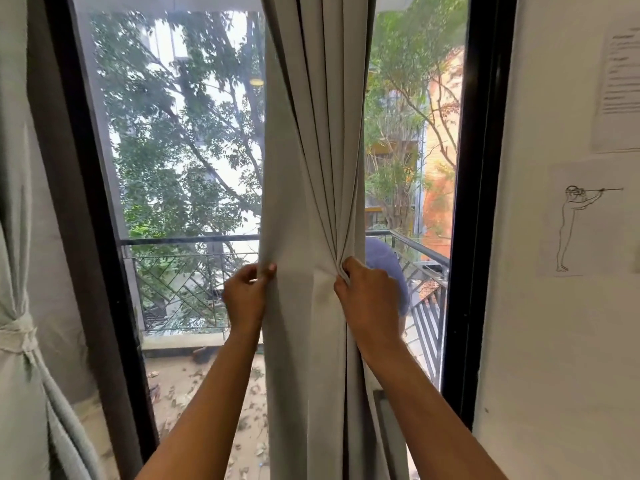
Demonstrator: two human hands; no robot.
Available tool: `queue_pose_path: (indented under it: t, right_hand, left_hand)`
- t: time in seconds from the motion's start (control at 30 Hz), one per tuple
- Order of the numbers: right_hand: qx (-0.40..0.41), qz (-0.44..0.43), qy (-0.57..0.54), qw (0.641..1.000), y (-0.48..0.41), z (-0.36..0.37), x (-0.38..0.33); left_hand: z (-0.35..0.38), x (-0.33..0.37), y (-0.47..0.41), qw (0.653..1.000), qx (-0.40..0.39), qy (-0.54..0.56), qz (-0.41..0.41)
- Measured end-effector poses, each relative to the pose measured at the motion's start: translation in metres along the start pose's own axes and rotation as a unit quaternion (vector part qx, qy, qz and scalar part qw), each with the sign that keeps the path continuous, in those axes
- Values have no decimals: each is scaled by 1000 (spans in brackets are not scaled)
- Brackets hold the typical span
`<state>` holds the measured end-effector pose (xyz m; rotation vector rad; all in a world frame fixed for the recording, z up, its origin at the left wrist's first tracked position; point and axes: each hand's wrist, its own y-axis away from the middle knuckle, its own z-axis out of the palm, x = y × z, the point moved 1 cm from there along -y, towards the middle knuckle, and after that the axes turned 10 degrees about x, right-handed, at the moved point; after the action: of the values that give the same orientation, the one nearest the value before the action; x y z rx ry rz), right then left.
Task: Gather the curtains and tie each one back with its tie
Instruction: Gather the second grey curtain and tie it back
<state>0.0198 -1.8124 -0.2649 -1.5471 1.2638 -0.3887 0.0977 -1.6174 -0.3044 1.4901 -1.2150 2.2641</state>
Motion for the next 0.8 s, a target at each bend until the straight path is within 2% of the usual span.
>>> queue_pose_path:
  t: [0.03, 0.1, 0.37, 0.57, 0.63, 0.73, 0.8]
  right_hand:
    - [5, -1, 12, 1000, 1, 2, -3]
    - [9, -4, 29, 1000, 4, 5, -9]
    - [18, 2, -3, 1000, 14, 11, -28]
    - [-27, 37, -74, 996, 10, 5, -21]
    - [-47, 48, -113, 991, 8, 0, -18]
    - [-81, 60, -140, 985, 6, -4, -17]
    - [-63, 69, -116, 989, 6, -7, -15]
  left_hand:
    - [-11, 6, 8, 998, 43, -30, 39]
    - [-27, 21, 29, 992, 76, -60, 85]
    - [-29, 55, 103, 973, 14, -70, 219]
    - [-19, 56, 105, 976, -48, -64, 203]
    - [-16, 55, 102, 980, -80, -55, 174]
    - [-13, 55, 97, 982, -154, 3, 111]
    - [-13, 54, 96, 965, -234, 67, 94]
